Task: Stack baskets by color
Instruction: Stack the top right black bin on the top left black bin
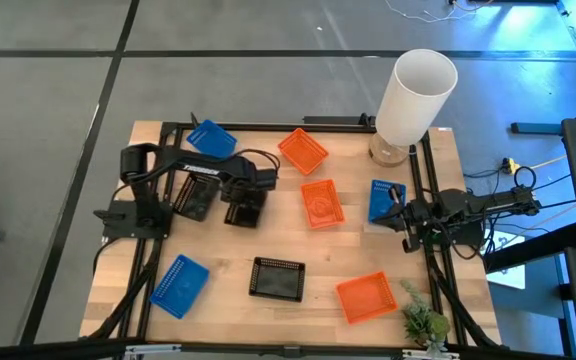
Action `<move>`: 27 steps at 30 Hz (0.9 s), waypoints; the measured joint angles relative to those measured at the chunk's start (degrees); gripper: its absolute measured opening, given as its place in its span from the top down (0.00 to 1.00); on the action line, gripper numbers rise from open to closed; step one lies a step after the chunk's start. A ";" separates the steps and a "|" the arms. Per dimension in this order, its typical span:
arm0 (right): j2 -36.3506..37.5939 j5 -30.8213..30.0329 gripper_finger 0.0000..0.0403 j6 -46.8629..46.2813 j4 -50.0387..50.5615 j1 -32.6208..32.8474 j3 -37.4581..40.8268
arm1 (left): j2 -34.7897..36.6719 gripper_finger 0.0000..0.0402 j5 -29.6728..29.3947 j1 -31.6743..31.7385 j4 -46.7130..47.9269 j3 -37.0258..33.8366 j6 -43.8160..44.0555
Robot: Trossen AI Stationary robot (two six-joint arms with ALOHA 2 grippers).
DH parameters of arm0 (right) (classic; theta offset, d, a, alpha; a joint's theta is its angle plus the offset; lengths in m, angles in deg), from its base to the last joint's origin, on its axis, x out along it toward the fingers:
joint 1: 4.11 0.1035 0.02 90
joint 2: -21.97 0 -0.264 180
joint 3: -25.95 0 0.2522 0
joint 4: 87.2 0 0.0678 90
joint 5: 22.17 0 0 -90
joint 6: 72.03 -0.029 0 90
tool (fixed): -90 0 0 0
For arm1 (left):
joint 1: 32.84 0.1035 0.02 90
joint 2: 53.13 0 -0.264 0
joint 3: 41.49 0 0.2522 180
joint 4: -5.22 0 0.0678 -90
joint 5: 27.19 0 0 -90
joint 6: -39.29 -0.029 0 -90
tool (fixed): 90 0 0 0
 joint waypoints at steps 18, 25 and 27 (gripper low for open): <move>0.00 -0.12 0.98 0.11 -2.11 0.01 0.00 | 12.59 1.00 -0.51 -0.09 8.27 -0.35 -4.93; 0.00 -0.10 0.98 0.21 -2.33 0.01 0.00 | 27.29 1.00 -6.98 -0.07 25.05 -0.29 1.90; 0.00 -0.11 0.98 0.28 -2.34 -0.01 0.00 | 30.25 1.00 -9.44 -0.04 30.16 -0.29 4.16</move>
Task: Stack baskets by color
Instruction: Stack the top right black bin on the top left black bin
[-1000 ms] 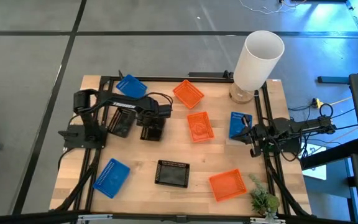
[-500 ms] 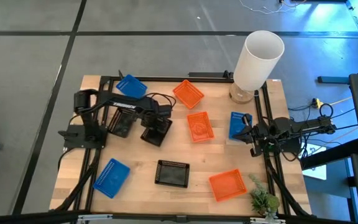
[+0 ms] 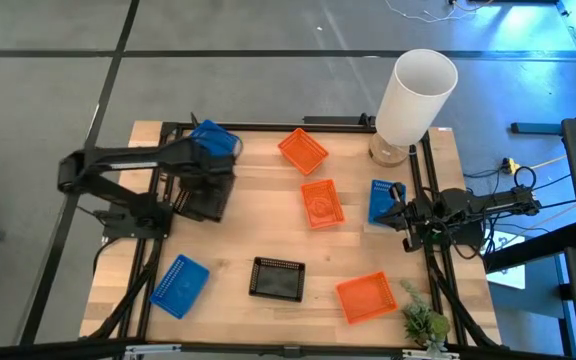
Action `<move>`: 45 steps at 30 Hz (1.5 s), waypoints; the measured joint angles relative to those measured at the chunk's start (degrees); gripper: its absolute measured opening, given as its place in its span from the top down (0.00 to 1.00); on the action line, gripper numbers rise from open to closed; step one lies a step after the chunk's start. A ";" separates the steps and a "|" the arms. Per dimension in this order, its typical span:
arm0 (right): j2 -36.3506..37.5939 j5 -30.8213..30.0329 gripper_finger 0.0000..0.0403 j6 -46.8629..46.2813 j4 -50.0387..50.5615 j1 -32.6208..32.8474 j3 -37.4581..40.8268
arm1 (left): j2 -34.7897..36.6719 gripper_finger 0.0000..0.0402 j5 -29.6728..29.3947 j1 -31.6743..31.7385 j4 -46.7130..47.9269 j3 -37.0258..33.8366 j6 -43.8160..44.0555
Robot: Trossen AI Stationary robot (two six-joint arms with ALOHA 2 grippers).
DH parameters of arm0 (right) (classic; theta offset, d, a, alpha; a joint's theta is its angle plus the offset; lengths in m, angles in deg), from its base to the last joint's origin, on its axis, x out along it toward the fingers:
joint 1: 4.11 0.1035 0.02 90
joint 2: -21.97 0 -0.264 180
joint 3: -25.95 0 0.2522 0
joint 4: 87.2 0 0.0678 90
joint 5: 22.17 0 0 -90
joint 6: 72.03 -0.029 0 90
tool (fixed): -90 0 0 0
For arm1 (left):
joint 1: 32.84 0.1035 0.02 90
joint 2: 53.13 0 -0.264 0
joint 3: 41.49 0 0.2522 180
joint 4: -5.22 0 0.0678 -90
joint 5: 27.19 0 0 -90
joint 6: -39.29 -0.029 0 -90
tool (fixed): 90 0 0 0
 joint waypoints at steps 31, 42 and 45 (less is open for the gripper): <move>0.00 -6.37 0.98 -0.09 -1.62 0.00 0.00 | -17.23 1.00 -7.87 4.66 6.25 -0.42 -9.39; 0.00 -6.37 0.98 -0.01 -1.96 0.02 0.00 | -17.28 1.00 -3.28 5.84 5.69 -0.42 -11.68; 0.00 -6.37 0.98 0.05 -1.96 0.02 0.00 | -17.28 1.00 -1.00 5.49 2.51 -0.42 -12.94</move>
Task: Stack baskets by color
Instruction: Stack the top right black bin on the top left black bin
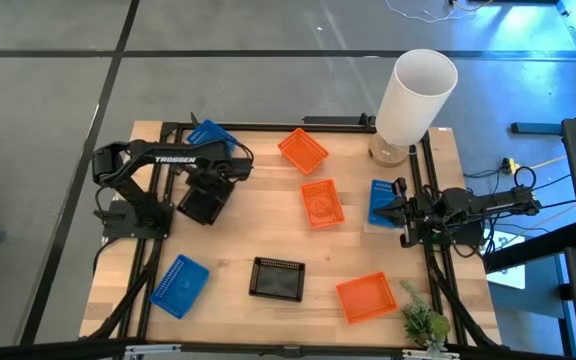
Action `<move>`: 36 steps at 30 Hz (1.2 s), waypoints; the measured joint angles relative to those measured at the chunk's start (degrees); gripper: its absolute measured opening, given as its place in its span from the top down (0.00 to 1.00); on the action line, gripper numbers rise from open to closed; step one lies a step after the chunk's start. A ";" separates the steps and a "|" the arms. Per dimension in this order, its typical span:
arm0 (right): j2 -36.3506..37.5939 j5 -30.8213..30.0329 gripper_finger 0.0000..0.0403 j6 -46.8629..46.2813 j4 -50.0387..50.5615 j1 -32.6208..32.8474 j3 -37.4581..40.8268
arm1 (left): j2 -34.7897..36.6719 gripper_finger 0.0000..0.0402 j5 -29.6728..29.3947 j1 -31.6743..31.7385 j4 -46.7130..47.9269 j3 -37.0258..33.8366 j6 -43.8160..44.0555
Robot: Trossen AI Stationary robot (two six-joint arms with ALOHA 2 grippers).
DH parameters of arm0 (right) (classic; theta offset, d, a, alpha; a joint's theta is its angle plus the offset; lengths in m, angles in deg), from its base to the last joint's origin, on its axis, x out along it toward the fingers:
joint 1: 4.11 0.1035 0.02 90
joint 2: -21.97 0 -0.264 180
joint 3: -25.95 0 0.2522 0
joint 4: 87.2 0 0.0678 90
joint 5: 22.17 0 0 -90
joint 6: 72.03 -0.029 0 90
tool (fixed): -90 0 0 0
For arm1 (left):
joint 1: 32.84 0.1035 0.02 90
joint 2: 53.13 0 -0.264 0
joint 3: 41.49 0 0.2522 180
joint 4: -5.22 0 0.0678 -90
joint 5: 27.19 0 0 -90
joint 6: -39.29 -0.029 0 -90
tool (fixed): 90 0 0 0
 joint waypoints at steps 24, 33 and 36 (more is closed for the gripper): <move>0.00 0.00 0.98 0.05 -0.30 -0.01 0.02 | 0.00 1.00 9.26 -3.06 -17.91 0.00 -2.34; 0.00 0.00 0.98 0.08 -0.35 -0.02 0.02 | 0.02 0.89 9.28 -3.28 -19.98 0.00 -2.34; 0.00 0.00 0.98 0.08 -0.38 0.00 0.02 | 0.02 0.85 9.30 -3.19 -20.54 0.00 -2.34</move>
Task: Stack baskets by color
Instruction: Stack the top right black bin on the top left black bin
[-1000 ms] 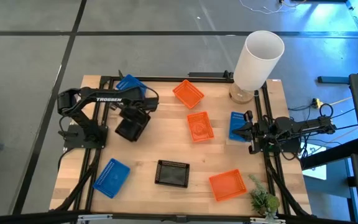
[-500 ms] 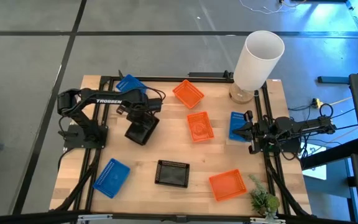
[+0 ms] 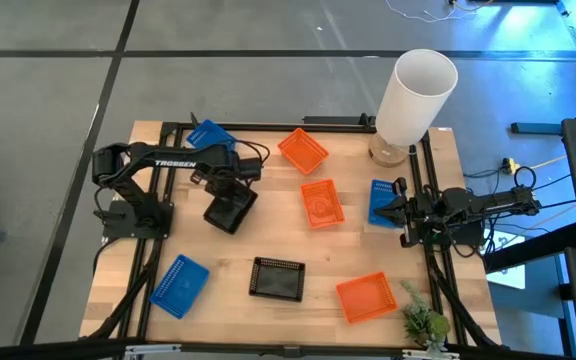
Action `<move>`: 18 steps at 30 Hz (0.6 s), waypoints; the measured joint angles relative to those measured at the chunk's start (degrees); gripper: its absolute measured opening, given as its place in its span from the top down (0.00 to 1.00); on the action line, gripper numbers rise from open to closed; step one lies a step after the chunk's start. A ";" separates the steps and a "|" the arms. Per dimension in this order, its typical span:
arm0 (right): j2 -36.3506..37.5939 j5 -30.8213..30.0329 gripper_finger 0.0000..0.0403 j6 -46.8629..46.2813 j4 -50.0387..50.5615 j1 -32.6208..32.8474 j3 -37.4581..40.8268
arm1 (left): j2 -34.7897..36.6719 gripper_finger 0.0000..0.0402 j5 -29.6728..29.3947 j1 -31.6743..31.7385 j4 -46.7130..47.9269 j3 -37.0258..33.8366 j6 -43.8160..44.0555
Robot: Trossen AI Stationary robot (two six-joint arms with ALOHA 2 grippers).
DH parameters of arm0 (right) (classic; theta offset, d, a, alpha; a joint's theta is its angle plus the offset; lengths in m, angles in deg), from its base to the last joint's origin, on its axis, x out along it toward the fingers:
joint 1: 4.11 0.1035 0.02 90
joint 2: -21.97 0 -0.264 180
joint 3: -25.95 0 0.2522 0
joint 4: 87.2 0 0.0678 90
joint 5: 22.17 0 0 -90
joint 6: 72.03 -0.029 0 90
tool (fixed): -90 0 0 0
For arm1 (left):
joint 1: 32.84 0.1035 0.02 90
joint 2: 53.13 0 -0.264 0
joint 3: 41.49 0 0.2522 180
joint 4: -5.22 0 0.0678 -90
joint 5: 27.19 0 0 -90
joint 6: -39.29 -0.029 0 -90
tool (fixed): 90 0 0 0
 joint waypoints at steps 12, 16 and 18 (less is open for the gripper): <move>0.02 -0.02 0.98 0.00 -1.67 0.00 0.02 | 3.34 0.83 -4.96 -0.83 6.07 6.93 0.40; 0.02 -0.02 0.98 0.00 -1.67 -0.02 0.02 | 3.61 0.83 -5.33 -0.81 4.54 7.30 -0.47; 0.02 -0.02 0.98 0.00 -1.69 -0.02 0.02 | 3.30 0.83 -5.38 -0.85 4.17 7.30 -1.37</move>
